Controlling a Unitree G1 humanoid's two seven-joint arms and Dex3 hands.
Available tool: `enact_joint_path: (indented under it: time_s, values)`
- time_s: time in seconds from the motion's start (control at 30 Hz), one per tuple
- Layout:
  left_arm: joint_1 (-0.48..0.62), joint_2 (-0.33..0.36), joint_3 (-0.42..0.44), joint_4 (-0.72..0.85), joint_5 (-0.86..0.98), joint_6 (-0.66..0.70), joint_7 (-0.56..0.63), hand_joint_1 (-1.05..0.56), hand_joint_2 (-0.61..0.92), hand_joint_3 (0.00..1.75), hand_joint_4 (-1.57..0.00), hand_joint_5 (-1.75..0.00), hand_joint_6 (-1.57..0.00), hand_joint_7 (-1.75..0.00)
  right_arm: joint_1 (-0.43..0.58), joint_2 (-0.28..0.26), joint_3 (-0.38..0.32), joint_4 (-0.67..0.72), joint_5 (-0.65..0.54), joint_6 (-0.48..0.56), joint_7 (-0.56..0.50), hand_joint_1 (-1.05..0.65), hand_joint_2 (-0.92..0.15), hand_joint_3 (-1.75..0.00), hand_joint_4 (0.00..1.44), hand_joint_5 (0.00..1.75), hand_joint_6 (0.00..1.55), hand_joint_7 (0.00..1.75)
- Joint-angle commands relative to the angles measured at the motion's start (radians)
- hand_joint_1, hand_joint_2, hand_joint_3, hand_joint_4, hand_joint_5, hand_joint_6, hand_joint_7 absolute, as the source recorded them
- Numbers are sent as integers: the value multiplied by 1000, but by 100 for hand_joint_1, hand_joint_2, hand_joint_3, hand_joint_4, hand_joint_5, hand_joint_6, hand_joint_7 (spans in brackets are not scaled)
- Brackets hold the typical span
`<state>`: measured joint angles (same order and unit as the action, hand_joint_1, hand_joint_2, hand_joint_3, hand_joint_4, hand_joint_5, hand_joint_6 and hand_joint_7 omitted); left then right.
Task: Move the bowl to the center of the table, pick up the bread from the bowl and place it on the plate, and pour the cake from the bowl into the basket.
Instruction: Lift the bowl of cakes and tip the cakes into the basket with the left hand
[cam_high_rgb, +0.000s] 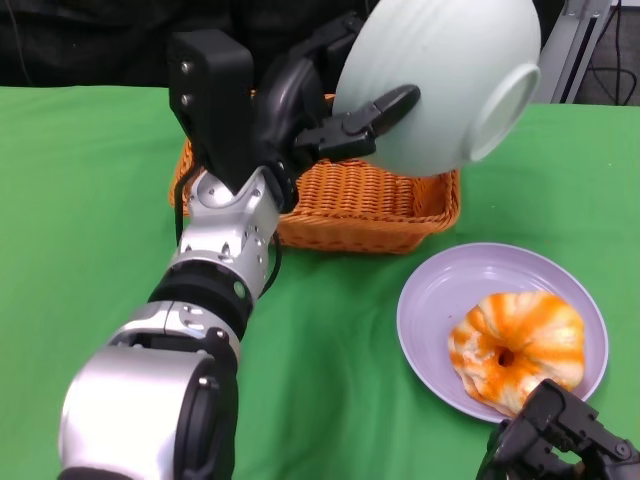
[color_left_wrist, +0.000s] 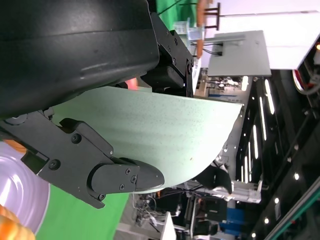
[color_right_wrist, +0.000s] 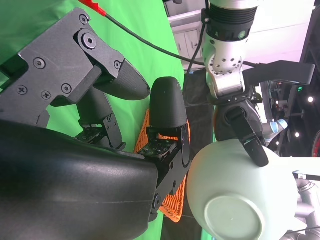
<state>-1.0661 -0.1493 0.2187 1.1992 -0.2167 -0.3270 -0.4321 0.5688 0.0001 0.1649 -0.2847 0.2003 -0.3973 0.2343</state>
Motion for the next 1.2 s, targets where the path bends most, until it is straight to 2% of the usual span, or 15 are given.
enact_joint_path:
  time_s: [0.03, 0.33, 0.47, 0.67, 0.87, 1.03, 1.2]
  values:
    - [-48, 16, 20, 8, -18, 17, -9, -24, 70, 82, -73, -175, -64, -159, 8, -5, -6, -1, 11, -16, 4, -10, -37, -143, 70, 175, 54, 169]
    - [-77, 6, 44, 30, -18, 67, 41, -24, 70, 79, -74, -175, -64, -160, 11, -8, -5, 0, 9, -23, 6, -7, -38, -144, 70, 175, 54, 169]
    - [-87, -7, 74, 30, -40, 117, 66, -18, 61, 96, -78, -175, -72, -157, 13, -9, -6, -1, 5, -22, 6, -8, -38, -144, 71, 175, 54, 169]
    - [-94, -23, 122, 28, -79, 197, 115, -13, 58, 108, -80, -175, -74, -154, 9, -9, -8, 9, 2, -32, 10, -7, -37, -146, 71, 175, 54, 170]
    - [-93, -26, 132, 20, -89, 228, 133, -13, 58, 108, -79, -175, -74, -155, 10, -9, -8, 5, -1, -26, 7, -6, -37, -146, 71, 175, 54, 171]
    - [-96, -31, 187, 16, -153, 324, 184, -15, 66, 108, -80, -175, -70, -159, 5, -12, -15, 13, -13, -34, 6, -9, -36, -144, 72, 175, 54, 170]
    - [-100, -31, 215, 8, -191, 379, 209, -14, 73, 96, -76, -175, -63, -161, 5, -10, -15, 12, -8, -29, 7, -7, -37, -142, 70, 175, 54, 169]
